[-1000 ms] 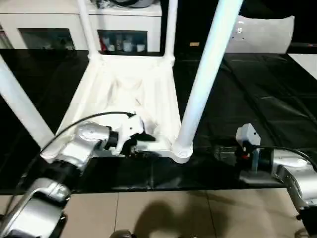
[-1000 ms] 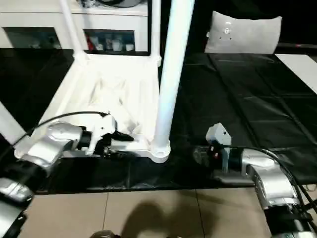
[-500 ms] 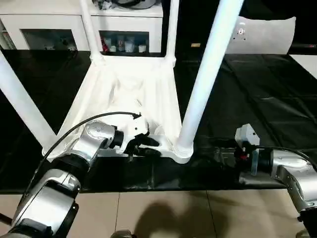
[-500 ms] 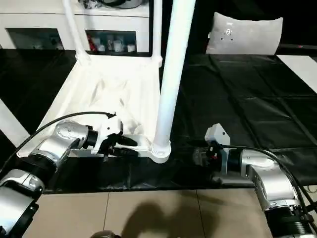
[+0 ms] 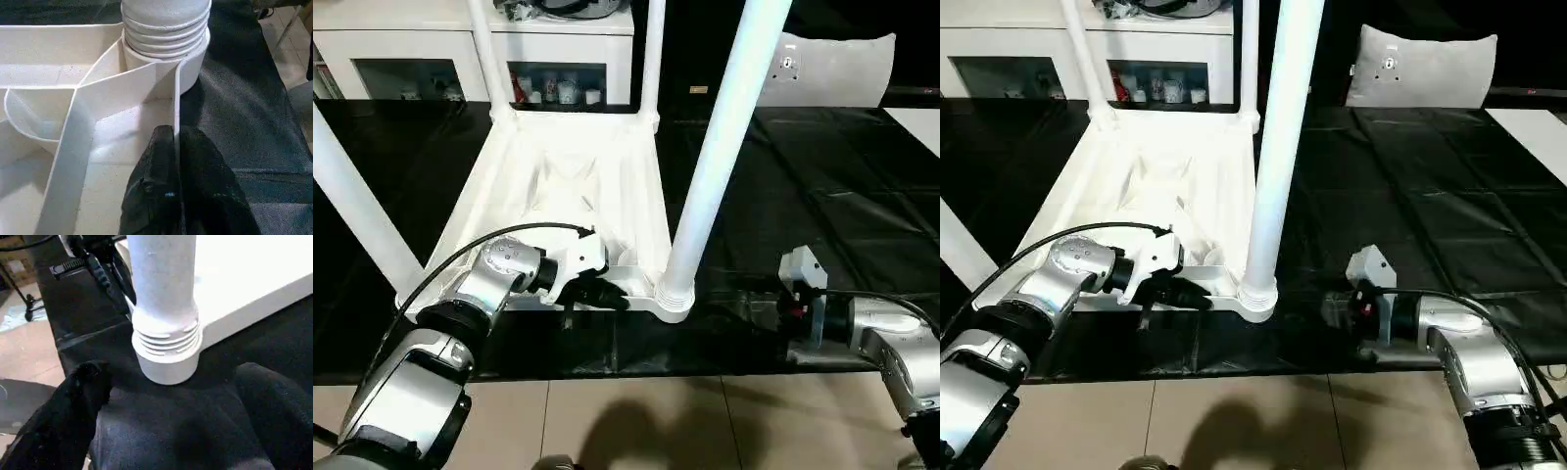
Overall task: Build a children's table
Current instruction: Rotate leg to tighten
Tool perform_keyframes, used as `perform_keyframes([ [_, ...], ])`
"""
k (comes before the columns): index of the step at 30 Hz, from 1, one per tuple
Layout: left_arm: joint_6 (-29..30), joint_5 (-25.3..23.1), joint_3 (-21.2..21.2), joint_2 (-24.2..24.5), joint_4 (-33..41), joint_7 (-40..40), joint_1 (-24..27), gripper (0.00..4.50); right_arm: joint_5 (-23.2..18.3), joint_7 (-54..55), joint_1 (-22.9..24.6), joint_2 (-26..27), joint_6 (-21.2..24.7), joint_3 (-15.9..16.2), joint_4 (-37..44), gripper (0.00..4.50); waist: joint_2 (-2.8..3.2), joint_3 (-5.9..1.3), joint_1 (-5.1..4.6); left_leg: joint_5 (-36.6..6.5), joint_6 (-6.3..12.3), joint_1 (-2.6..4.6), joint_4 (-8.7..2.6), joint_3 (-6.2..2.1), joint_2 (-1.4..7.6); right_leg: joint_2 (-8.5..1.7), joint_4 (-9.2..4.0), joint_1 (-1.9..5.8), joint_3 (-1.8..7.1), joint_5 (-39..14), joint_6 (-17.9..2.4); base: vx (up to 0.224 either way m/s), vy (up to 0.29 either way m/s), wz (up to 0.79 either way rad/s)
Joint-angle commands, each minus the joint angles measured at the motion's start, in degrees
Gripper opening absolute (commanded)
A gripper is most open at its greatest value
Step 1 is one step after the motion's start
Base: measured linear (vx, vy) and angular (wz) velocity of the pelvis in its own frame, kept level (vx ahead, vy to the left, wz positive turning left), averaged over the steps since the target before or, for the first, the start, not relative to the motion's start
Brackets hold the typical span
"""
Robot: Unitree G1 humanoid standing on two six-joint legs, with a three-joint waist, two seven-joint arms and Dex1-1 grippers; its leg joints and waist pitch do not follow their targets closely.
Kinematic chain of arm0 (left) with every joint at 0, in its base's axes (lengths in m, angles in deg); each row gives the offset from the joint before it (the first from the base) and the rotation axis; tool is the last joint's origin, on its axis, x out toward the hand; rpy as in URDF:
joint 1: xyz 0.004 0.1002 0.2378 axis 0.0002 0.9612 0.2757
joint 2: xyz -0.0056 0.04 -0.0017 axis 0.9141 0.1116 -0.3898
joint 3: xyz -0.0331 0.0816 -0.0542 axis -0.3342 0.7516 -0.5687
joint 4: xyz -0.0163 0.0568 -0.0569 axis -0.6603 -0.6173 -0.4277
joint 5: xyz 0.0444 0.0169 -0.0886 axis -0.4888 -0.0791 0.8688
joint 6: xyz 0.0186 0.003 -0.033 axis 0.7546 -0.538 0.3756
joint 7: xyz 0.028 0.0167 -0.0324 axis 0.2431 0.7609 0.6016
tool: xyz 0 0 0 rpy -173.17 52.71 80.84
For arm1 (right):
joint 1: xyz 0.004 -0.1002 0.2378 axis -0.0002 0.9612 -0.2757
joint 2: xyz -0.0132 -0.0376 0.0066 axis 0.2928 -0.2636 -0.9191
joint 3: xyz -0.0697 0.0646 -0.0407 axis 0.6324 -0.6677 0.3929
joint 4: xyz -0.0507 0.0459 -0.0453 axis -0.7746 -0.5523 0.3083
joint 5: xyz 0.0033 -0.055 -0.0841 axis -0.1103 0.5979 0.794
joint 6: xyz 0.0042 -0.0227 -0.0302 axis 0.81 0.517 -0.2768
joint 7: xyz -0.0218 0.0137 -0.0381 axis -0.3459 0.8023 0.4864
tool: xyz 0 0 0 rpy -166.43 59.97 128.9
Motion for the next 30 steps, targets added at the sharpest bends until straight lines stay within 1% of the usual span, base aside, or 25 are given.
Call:
perform_keyframes([
  [1,0.32,-1.95,0.86,0.26,-1.82,0.39,0.39,0.03,-1.42,-0.91,-1.65,-0.31,0.54,-0.10,0.93,4.50,-0.43,-3.79,0.37,-6.03,3.79,0.23,-4.15,-2.28,3.78,-6.91,-6.32,3.34,3.91,-25.27,3.63,0.000,0.000,0.00],
  [2,0.46,-2.00,0.77,0.28,-1.73,1.12,0.35,0.00,-3.10,-2.69,-2.42,-0.17,2.27,0.15,2.05,4.21,-0.42,-3.80,0.34,-5.91,4.11,0.13,-4.16,-2.30,3.84,-6.82,-6.26,3.46,3.86,-24.85,3.55,0.000,0.000,0.00],
  [4,0.48,-2.24,1.07,0.50,-1.52,1.57,0.52,0.00,-3.20,-3.22,-3.24,0.11,2.45,0.61,1.91,4.21,-0.43,-3.88,0.33,-5.58,4.14,0.15,-4.17,-2.38,4.05,-6.97,-6.03,3.33,3.95,-24.16,3.12,0.000,0.000,0.00],
  [5,0.44,-2.41,1.16,0.58,-1.46,1.76,0.62,0.00,-3.03,-3.25,-3.67,0.27,2.44,0.83,1.57,4.02,-0.34,-3.95,0.37,-5.29,4.05,0.31,-4.19,-2.36,4.15,-7.05,-5.97,3.27,4.05,-23.63,2.63,0.000,0.000,0.00],
  [7,0.70,-2.33,1.21,0.91,-0.46,2.67,1.27,0.00,-2.57,-3.08,-5.40,1.28,1.86,1.21,-0.21,3.80,-0.33,-4.05,0.40,-4.74,4.06,0.17,-4.21,-2.41,4.25,-7.15,-5.67,3.37,4.17,-22.34,1.96,0.000,0.000,0.00],
  [8,1.00,-2.15,1.24,1.16,0.45,3.34,1.72,0.00,-2.61,-3.41,-6.30,1.71,1.96,1.43,-0.97,3.80,-0.45,-4.19,0.38,-3.75,4.14,0.02,-4.22,-2.49,4.41,-7.35,-5.15,3.47,4.26,-20.36,0.80,0.000,0.000,0.00],
  [9,1.17,-1.86,1.21,1.47,1.62,4.17,2.28,0.00,-2.77,-4.13,-7.38,2.11,2.57,1.85,-1.85,3.73,-0.57,-4.20,0.30,-3.45,4.32,-0.01,-4.21,-2.45,4.48,-7.32,-5.13,3.46,4.33,-19.84,0.47,0.000,0.000,0.00],
  [10,1.18,-1.82,1.19,1.51,1.79,4.31,2.37,0.00,-2.81,-4.27,-7.54,2.16,2.70,1.91,-1.98,3.73,-0.42,-4.35,0.34,-2.56,4.57,0.00,-4.14,-2.49,4.61,-7.37,-4.71,3.47,4.48,-17.89,-0.49,0.000,0.000,0.00],
  [11,1.31,-1.55,1.05,1.71,2.74,4.74,2.77,0.00,-2.81,-4.96,-8.23,2.39,2.92,2.32,-2.65,3.60,-0.51,-4.44,0.39,-1.58,4.90,-0.03,-4.03,-2.48,4.79,-7.39,-4.28,3.41,4.66,-15.33,-1.48,0.000,0.000,0.00],
  [12,1.48,-1.15,0.78,1.86,3.97,4.87,3.32,0.00,-2.70,-5.56,-9.00,2.67,2.70,2.77,-3.51,3.48,-0.39,-4.49,0.45,-1.33,4.97,0.00,-4.04,-2.54,4.97,-7.49,-3.98,3.38,4.68,-14.23,-2.22,0.000,0.000,0.00],
  [13,1.52,-1.06,0.72,1.90,4.26,4.89,3.45,0.00,-2.68,-5.69,-9.17,2.74,2.64,2.88,-3.70,3.35,-0.41,-4.52,0.38,-1.25,5.05,-0.18,-3.99,-2.57,5.01,-7.62,-3.77,3.47,4.70,-13.31,-2.89,0.000,0.000,0.00],
  [14,1.64,-0.65,0.41,2.02,5.76,5.01,4.17,0.00,-2.56,-6.24,-10.15,3.12,2.47,3.35,-4.80,3.30,-0.33,-4.40,0.37,-1.34,5.11,-0.05,-3.98,-2.47,5.05,-7.62,-3.67,3.32,4.79,-12.50,-3.79,0.000,0.000,0.00],
  [15,1.55,-0.46,0.34,2.01,6.56,4.99,4.61,0.00,-2.48,-6.28,-10.71,3.42,2.56,3.51,-5.40,3.23,-0.54,-4.41,0.29,-1.38,5.03,-0.14,-3.99,-2.45,5.03,-7.69,-3.60,3.42,4.80,-12.46,-4.13,0.000,0.000,0.00],
  [16,1.43,-0.32,0.27,1.95,7.20,4.81,5.01,0.00,-2.42,-6.31,-11.17,3.69,2.64,3.64,-5.89,3.13,-0.42,-4.35,0.35,-1.50,4.84,-0.11,-3.98,-2.37,4.87,-7.70,-3.67,3.41,4.83,-13.00,-4.28,0.000,0.000,0.00],
  [18,2.67,0.31,0.08,1.71,10.02,4.61,6.56,0.00,-1.75,-6.62,-12.94,4.85,2.25,4.29,-8.15,2.92,-0.56,-4.20,0.29,-1.81,4.71,-0.20,-4.04,-2.31,4.79,-7.69,-3.88,3.48,4.86,-14.53,-3.87,0.000,0.000,0.00],
  [19,2.84,0.32,0.06,1.67,10.51,4.48,6.85,0.00,-1.64,-6.99,-13.26,4.95,2.36,4.64,-8.55,2.92,-0.44,-4.16,0.28,-1.89,4.48,-0.11,-4.08,-2.32,4.83,-7.63,-3.99,3.43,4.86,-15.50,-3.73,0.000,0.000,0.00],
  [20,2.94,0.23,0.02,1.60,10.73,4.13,7.06,0.00,-1.42,-7.31,-13.53,5.03,2.44,5.13,-8.83,2.78,-0.42,-4.18,0.30,-1.92,4.41,-0.05,-4.06,-2.30,4.83,-7.53,-4.00,3.41,4.90,-15.73,-3.56,0.000,0.000,0.00],
  [21,3.05,0.12,-0.02,1.56,10.88,3.93,7.19,0.00,-1.21,-7.48,-13.81,5.13,2.35,5.53,-9.17,2.78,-0.42,-4.19,0.32,-1.97,4.43,-0.06,-4.02,-2.27,4.78,-7.53,-3.99,3.39,4.90,-15.74,-3.49,0.000,0.000,0.00],
  [22,2.92,-0.08,-0.10,1.51,11.00,3.53,7.38,0.00,-0.92,-7.68,-14.28,5.41,2.25,6.02,-9.76,2.78,-0.56,-4.19,0.37,-1.95,4.48,0.01,-4.08,-2.33,4.83,-7.57,-3.99,3.42,4.88,-16.09,-3.24,0.000,0.000,0.00],
  [23,3.05,-0.23,-0.21,1.53,11.44,3.18,7.65,0.00,-0.76,-7.86,-14.71,5.70,2.06,6.21,-10.41,2.57,-0.46,-4.21,0.36,-1.80,4.44,-0.01,-4.07,-2.33,4.86,-7.54,-3.97,3.37,4.89,-16.04,-3.24,0.000,0.000,0.00],
  [24,3.05,-0.23,-0.21,1.53,11.44,3.18,7.65,0.00,-0.76,-7.86,-14.71,5.70,2.06,6.21,-10.41,2.57,-0.49,-4.21,0.31,-1.79,4.40,-0.03,-4.09,-2.34,4.91,-7.57,-3.96,3.38,4.93,-15.90,-3.23,0.000,0.000,0.00],
  [25,3.54,-0.21,-0.28,1.58,11.89,3.21,7.89,0.00,-0.60,-7.77,-15.38,6.24,1.71,6.30,-11.40,2.48,-0.39,-4.28,0.34,-1.59,4.35,0.04,-4.08,-2.39,4.98,-7.60,-3.84,3.35,4.97,-15.39,-3.36,0.000,0.000,0.00],
  [28,4.03,-0.34,-0.29,1.62,12.49,3.19,8.16,0.00,-0.32,-7.75,-16.04,6.85,1.13,6.53,-12.39,2.19,-0.39,-4.29,0.31,-1.39,4.30,0.03,-4.08,-2.38,4.99,-7.60,-3.63,3.34,5.00,-14.30,-4.00,0.000,0.000,0.00],
  [30,4.57,-0.53,-0.26,1.59,13.14,3.02,8.29,0.00,-0.08,-8.00,-16.47,7.49,0.94,6.96,-13.13,2.08,-0.41,-4.22,0.24,-1.81,4.21,0.03,-4.08,-2.32,4.91,-7.63,-3.76,3.36,5.01,-14.95,-3.99,0.000,0.000,0.00],
])
